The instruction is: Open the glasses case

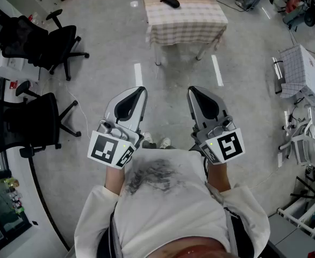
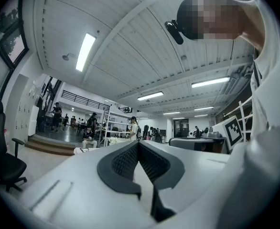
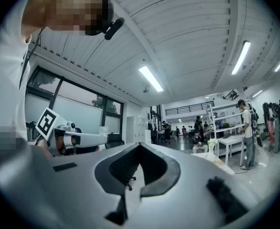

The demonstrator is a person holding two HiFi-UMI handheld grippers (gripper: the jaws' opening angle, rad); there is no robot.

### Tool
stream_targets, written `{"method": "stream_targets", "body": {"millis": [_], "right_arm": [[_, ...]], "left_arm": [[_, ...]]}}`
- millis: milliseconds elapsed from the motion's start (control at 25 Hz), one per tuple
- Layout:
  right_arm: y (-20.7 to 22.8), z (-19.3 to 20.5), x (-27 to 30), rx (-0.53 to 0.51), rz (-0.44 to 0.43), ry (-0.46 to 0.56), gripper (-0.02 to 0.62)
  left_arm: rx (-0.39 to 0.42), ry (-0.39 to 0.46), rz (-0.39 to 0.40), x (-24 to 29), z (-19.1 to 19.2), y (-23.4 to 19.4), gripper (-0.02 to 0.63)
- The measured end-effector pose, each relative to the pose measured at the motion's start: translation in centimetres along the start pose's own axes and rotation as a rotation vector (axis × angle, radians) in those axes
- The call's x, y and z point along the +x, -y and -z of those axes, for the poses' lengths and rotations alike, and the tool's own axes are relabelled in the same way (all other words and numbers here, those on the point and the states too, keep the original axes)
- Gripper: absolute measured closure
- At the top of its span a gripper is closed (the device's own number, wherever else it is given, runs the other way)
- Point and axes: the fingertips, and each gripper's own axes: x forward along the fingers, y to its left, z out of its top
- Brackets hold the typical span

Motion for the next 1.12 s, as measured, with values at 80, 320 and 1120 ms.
{"method": "stream_targets", "body": {"millis": [80,320,1120], "right_arm": [[0.2,0.1,0.1,-0.003,0.002,-0.002,0.581],[1.1,0.3,0.0,-0.003,0.022,0.003,0.580],[5.8,2.7,7.3,-0.078,0.110,-0.062,0.580]], "left_arm": [[0.007,0.004,-0.003,0.2,-0.1,-0.1,0.598],[0.008,0.016,-0.005,0.9,0.0,0.3,0.598],[-0.031,0.013,0.040,7.7,1.1,-7.6,0.598]]}}
